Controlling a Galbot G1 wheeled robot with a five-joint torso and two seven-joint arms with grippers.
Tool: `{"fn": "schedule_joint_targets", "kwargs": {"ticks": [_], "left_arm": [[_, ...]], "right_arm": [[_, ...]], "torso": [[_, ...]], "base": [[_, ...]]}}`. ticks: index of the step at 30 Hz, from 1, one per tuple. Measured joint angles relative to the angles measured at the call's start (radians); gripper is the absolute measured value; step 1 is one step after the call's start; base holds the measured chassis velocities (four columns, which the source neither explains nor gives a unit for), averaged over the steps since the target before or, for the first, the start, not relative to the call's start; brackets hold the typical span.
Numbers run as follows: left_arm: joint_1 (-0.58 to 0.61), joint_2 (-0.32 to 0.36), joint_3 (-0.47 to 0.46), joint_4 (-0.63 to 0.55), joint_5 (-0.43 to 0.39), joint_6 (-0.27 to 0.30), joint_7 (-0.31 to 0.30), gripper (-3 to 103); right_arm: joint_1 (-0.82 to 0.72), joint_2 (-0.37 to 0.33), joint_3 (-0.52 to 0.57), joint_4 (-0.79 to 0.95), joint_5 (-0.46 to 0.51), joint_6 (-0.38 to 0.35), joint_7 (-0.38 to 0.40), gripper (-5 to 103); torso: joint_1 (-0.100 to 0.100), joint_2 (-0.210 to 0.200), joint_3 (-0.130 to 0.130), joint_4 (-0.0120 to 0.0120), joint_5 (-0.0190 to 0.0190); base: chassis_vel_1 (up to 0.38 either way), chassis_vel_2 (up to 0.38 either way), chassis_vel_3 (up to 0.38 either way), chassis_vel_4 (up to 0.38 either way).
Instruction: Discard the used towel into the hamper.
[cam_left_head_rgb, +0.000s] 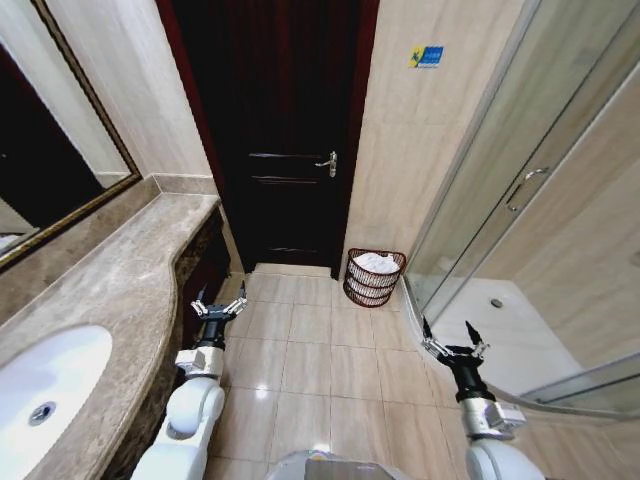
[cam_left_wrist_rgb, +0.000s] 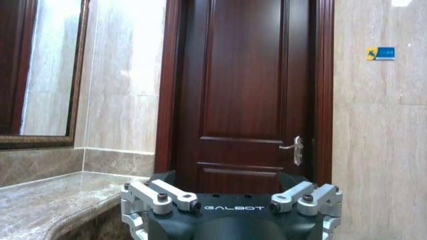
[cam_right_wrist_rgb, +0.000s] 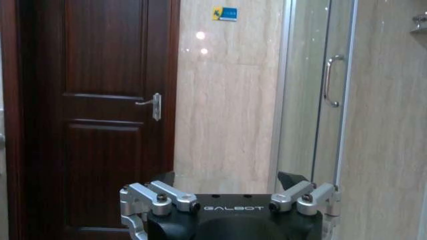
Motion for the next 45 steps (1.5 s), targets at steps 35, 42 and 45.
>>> {"fn": "schedule_joint_targets", "kwargs": {"ticks": [35, 42, 45], "left_arm": [[0.112, 0.008, 0.002, -0.124, 0.025, 0.125, -0.03, 100], [0.107, 0.009, 0.001, -0.13, 0.033, 0.13, -0.039, 100], [0.106, 0.009, 0.001, -0.13, 0.033, 0.13, -0.039, 100]], "right_arm": [[-0.024, 0.081, 0.0, 0.165, -0.009, -0.127, 0.044, 100], [-0.026, 0.085, -0.008, 0.184, -0.025, -0.144, 0.046, 100], [-0.026, 0.085, -0.008, 0.184, -0.025, -0.144, 0.046, 100]], "torso": [[0.0, 0.0, 0.0, -0.0001, -0.0001], [0.0, 0.0, 0.0, 0.0, -0.0001], [0.0, 0.0, 0.0, 0.0, 0.0]], "base": [[0.0, 0.0, 0.0, 0.0], [0.0, 0.0, 0.0, 0.0], [0.0, 0.0, 0.0, 0.0]]}}
